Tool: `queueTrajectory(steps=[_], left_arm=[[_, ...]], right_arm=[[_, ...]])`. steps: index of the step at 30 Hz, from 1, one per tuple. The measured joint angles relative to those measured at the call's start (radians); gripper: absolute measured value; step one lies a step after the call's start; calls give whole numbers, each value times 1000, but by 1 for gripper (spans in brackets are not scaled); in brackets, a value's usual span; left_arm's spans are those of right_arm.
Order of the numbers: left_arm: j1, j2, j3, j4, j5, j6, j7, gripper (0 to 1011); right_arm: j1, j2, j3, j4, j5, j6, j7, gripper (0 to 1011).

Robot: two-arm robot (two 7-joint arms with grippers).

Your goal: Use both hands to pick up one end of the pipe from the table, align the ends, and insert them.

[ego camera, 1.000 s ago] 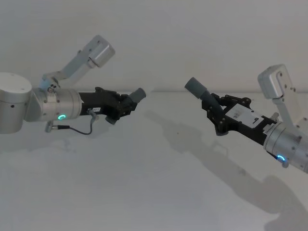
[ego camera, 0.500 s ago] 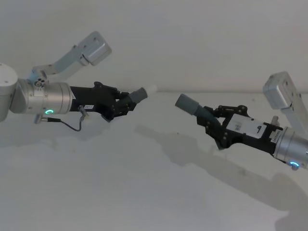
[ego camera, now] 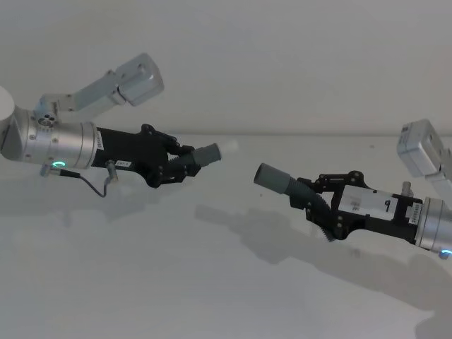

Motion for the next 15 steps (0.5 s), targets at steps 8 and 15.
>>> queueTrajectory(steps=[8, 15], left_arm=[[-15, 29, 20, -28, 2, -31, -54, 343], [-23, 49, 33, -51, -1, -51, -86, 343]], right_arm=[[-5, 14, -5, -6, 19, -8, 23, 283], [-9, 22, -9, -12, 37, -8, 30, 283]])
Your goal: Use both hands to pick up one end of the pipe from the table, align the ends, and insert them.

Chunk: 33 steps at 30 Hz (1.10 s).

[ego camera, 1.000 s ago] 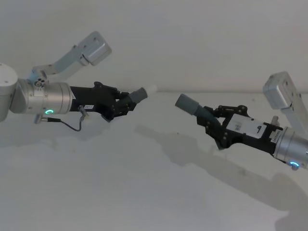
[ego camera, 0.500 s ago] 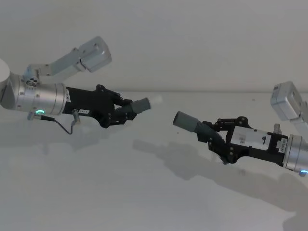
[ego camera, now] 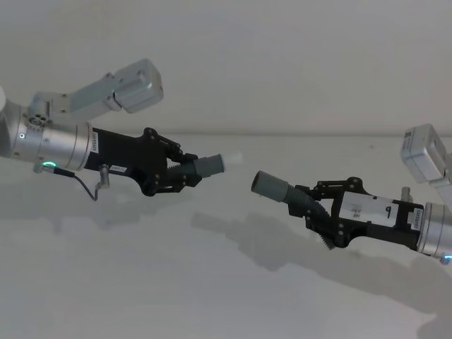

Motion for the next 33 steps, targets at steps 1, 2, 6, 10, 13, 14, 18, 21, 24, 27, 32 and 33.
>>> queueTrajectory(steps=[1, 2, 6, 10, 13, 14, 18, 21, 24, 27, 32, 33], left_arm=[[0, 1, 1, -1, -1, -2, -2, 343], [-1, 4, 2, -5, -3, -5, -7, 343], [-2, 9, 4, -9, -9, -11, -13, 343], [-2, 13, 5, -14, -19, -18, -22, 343], [-2, 16, 6, -16, -24, -21, -25, 343], [-2, 17, 6, -18, -27, -23, -27, 343], [-2, 21, 7, -20, -35, -26, -32, 343], [-2, 23, 8, -22, -42, -28, -36, 343], [-2, 25, 10, -23, -48, -29, -39, 343], [-2, 28, 11, -25, -54, -30, -43, 343], [-3, 32, 14, -26, -63, -31, -47, 343], [-3, 32, 14, -26, -64, -31, -48, 343]], right_arm=[[0, 1, 0, -1, 1, 0, 0, 283], [-1, 2, -1, -2, 5, 1, 1, 283], [-2, 3, -3, -3, 13, 4, 1, 283], [-2, 3, -6, -5, 19, 9, 0, 283], [-2, 4, -9, -5, 24, 11, -1, 283], [-2, 4, -10, -5, 25, 12, -2, 283], [-2, 4, -13, -6, 31, 16, -5, 283], [0, 3, -17, -6, 33, 18, -8, 283], [1, 2, -20, -6, 37, 20, -11, 284], [2, 2, -23, -5, 39, 22, -14, 283], [4, 3, -28, -2, 42, 25, -22, 283], [5, 3, -28, -1, 42, 25, -23, 283]])
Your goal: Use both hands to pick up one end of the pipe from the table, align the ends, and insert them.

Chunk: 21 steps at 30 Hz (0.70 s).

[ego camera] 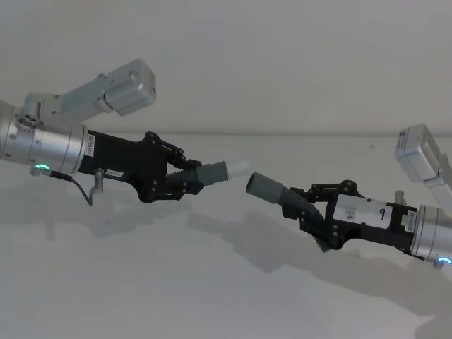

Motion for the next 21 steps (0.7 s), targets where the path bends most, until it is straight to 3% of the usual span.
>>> queueTrajectory(steps=[21], left_arm=[[-10, 9, 14, -1, -27, -8, -18, 343]], right_arm=[[7, 18, -10, 11, 7, 7, -25, 283]])
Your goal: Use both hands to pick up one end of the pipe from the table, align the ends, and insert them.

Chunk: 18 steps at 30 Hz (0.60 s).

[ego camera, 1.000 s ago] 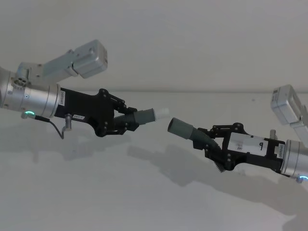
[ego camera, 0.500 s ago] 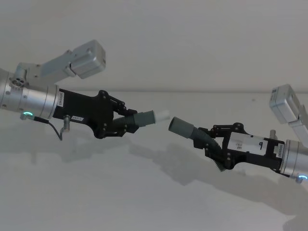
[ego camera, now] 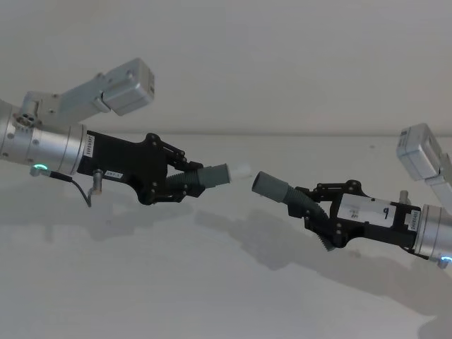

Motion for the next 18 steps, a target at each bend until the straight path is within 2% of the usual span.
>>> queueTrajectory(steps=[18], left_arm=[[-10, -4, 24, 12, -15, -6, -13, 343]], right_arm=[[11, 18, -11, 6, 7, -8, -3, 283]])
